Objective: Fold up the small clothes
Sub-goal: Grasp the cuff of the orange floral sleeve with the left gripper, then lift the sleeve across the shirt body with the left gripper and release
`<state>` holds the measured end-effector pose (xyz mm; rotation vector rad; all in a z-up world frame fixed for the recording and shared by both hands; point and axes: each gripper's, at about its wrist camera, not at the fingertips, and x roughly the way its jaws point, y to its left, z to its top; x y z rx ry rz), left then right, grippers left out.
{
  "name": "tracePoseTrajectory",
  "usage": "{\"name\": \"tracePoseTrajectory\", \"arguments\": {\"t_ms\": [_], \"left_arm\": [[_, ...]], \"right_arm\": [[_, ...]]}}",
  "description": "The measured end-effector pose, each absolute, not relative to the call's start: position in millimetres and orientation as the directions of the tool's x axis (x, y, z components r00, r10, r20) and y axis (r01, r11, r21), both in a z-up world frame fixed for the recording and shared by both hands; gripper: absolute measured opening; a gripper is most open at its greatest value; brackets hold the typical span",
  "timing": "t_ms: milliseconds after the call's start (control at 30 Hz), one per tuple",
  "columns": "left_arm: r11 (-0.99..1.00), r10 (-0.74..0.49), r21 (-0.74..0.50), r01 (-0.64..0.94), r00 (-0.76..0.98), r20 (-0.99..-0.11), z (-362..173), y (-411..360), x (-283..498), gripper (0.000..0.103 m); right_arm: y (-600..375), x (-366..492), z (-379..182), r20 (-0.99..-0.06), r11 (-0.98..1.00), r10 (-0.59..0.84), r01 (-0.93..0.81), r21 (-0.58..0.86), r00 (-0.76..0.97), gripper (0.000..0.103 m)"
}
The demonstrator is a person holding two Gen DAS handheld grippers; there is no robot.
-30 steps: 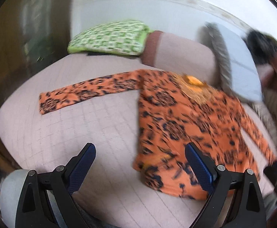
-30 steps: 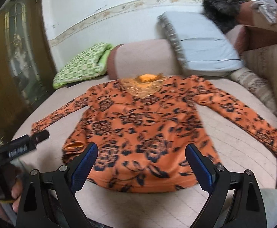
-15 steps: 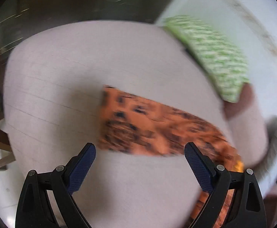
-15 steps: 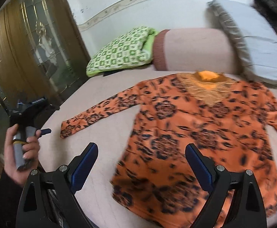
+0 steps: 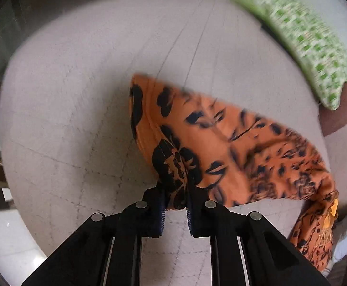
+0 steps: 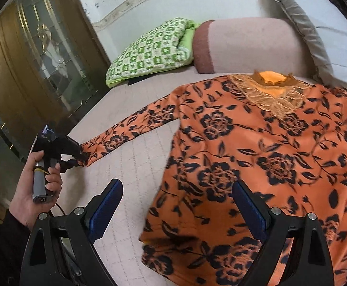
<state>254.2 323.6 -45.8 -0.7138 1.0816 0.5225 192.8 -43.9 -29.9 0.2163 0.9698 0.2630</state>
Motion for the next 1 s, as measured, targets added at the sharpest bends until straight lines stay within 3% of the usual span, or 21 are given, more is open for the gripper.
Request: {"name": "tracePoseTrajectory", "arguments": {"t_ms": [133,233,333,400,600,767,900,1000], "left_arm": [[0.798,0.098,-0.305,-0.519,0.612,-0.785,14.4,264.5,237.1,0.012],[0.917,0.089,-0.243,-0.316,0.756,-0.648,58.2,197.1,218.3,0.012],[0.984,-0.020,-0.163,-0.075,0.855,-0.518,84.2,124.5,196.1,0.012],[0.996,-0.080,-0.069,0.053,0.869,-0.488,87.3,78.8,183.7,0.012],[0.915,-0.293,0.045,0.401,0.737,-0.609,37.2,-34.7,164.5,0.012],[0.854,-0.286,0.110,0.508,0.636,-0.716,-10.5,-87.0,178.9,0.012],[0.820,-0.240,0.183,0.542,0.616,-0.750,-23.4,-117.8,196.7,0.012],[0.789,-0.198,0.246,0.562,0.613,-0.765,-39.6,-130.3,200.2,0.013]], "right_arm": [[-64.2,195.1,-14.9,-0.770,0.948,0.305,-0.104,0.300,0.560,0.094],[-80.0,199.7,-0.9,-0.755,0.941,0.318,-0.090,0.327,0.573,0.094],[-103.2,202.1,15.8,-0.733,0.930,0.325,-0.063,0.362,0.598,0.094],[-128.0,205.7,28.5,-0.722,0.925,0.315,-0.030,0.378,0.617,0.094],[-201.9,220.3,45.9,-0.699,0.905,0.295,0.044,0.423,0.651,0.094],[-247.0,249.2,-0.6,-0.694,0.821,0.449,0.047,0.569,0.563,0.094],[-245.7,267.3,-63.6,-0.647,0.694,0.633,0.059,0.718,0.425,0.093],[-236.6,270.7,-89.2,-0.616,0.646,0.686,0.065,0.760,0.389,0.089]]}}
